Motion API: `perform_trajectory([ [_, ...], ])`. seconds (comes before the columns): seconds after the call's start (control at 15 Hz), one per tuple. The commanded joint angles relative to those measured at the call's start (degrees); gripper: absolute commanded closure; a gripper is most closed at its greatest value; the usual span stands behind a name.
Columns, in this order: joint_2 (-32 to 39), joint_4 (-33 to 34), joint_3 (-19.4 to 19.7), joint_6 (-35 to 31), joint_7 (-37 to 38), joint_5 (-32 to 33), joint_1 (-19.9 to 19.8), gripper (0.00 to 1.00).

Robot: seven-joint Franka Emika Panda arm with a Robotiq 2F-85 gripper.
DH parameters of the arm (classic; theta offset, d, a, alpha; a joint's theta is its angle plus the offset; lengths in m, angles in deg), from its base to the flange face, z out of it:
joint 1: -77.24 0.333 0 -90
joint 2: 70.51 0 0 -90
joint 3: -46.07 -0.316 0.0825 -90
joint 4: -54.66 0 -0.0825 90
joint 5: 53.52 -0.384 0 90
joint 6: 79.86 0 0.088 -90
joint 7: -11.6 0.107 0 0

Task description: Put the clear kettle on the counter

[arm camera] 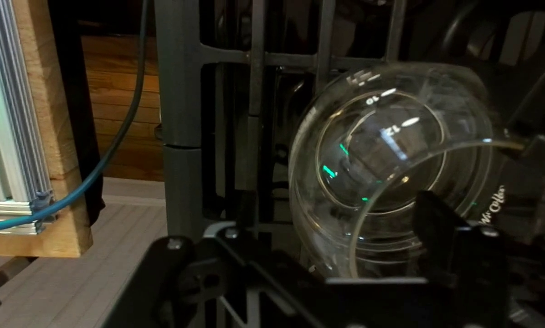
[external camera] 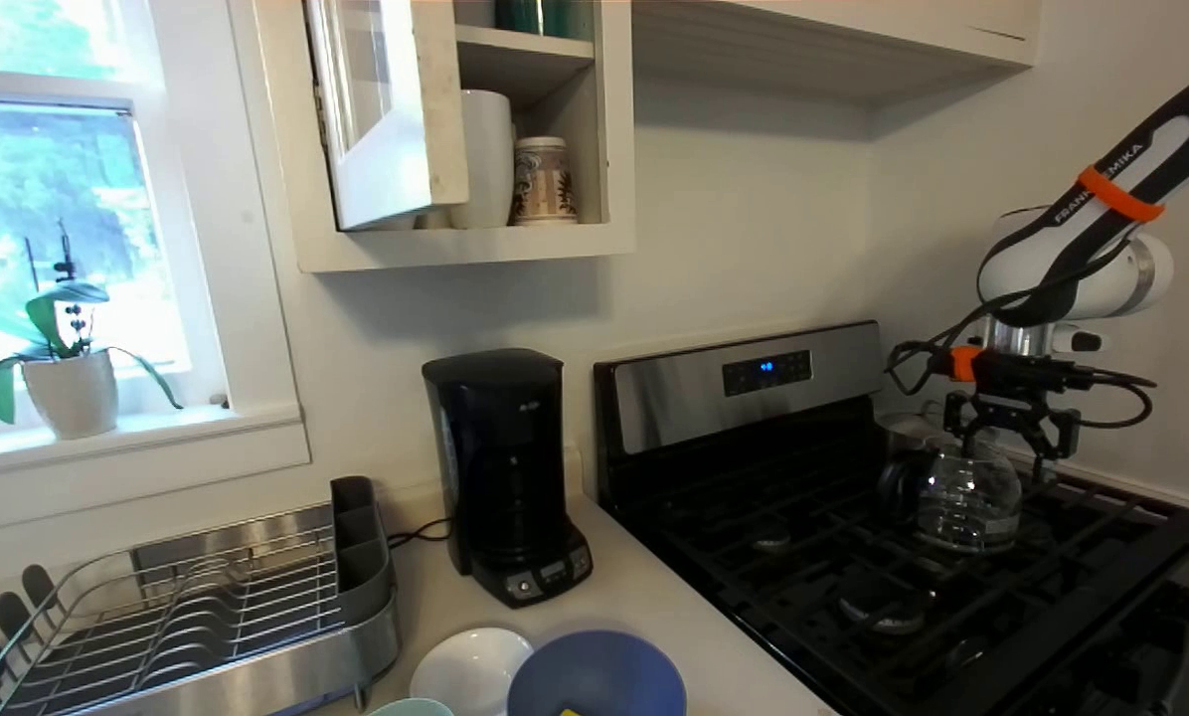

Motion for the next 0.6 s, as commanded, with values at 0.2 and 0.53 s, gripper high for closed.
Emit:
perform_trajectory([
  [0.2, 3.7, 1.1, 0.6, -1.6, 3.7, 1.4, 1.0, 0.25],
  [0.53, 4.5, 1.3, 1.0, -2.0, 4.1, 2.1, 1.2, 0.38],
])
